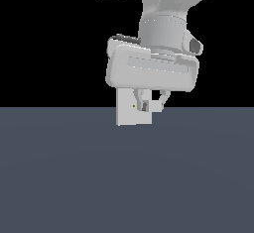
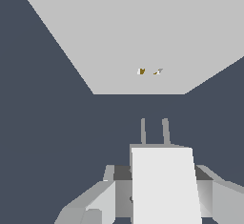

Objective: Plug the charger into the wall socket.

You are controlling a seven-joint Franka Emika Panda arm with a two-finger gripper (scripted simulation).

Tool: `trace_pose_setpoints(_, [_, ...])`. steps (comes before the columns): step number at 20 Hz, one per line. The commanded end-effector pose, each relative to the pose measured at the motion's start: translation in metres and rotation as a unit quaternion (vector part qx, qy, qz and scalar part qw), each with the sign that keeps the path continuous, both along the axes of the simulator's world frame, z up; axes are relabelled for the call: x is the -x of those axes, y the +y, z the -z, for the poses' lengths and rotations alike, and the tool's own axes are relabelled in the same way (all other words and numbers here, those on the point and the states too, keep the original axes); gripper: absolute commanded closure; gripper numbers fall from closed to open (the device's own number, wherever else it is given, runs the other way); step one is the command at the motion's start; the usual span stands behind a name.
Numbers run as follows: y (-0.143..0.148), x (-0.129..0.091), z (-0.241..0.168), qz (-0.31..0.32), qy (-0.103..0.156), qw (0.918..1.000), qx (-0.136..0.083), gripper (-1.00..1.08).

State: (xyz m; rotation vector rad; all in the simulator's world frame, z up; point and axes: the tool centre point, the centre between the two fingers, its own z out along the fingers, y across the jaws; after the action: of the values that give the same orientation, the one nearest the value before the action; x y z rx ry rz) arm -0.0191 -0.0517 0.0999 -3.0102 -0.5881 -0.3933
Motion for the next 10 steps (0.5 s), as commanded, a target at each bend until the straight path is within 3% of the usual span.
trace_pose_setpoints(1, [0.0007, 0.0, -0.0003, -0.002, 0.0, 1.0, 0.0, 1.08])
trace_pose_setpoints(10, [0.0027, -0.005, 0.0001, -0.002, 0.0, 1.0, 0.0, 1.08])
